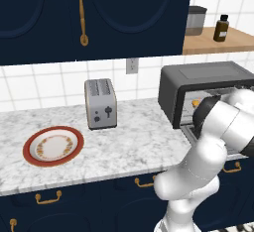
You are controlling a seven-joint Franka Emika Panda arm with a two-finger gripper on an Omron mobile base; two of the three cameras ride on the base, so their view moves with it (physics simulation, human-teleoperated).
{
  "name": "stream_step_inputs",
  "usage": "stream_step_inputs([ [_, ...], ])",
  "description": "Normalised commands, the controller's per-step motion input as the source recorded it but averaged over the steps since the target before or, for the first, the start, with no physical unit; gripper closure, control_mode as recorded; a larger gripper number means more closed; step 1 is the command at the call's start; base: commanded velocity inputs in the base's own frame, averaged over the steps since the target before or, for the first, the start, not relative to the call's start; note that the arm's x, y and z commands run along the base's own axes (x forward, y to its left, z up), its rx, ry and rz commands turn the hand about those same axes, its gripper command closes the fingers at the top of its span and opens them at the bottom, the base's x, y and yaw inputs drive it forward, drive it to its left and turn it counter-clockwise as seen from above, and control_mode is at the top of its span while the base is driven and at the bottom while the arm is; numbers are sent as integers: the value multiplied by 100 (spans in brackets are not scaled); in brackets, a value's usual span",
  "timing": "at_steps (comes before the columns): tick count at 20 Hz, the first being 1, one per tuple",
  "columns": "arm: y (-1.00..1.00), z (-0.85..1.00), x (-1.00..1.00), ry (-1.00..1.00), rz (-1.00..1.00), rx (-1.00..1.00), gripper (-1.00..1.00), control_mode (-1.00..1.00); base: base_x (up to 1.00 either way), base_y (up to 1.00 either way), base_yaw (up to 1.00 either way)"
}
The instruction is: Pick up the kebab skewer and baguette bread, and place them inside the toaster oven. Close the toaster oven door and start by setting the timer.
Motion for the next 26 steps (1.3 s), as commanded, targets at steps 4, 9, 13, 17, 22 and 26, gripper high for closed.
stream_step_inputs([
  [4, -9, -17, 44, 3, -20, 4, -100, -100, 0, 0, 0],
  [9, -4, -11, 50, 0, -19, 2, -100, -100, 0, 0, 0],
  [13, 0, 0, 34, 0, -14, 5, -100, -100, 0, 0, 0],
  [17, 0, -1, 7, 0, -11, 6, -100, -100, 0, 0, 0],
  [22, 0, 0, -2, -1, -7, 5, -100, -100, 0, 0, 0],
  [26, 9, 11, -84, -2, 0, 1, -100, -100, 0, 0, 0],
])
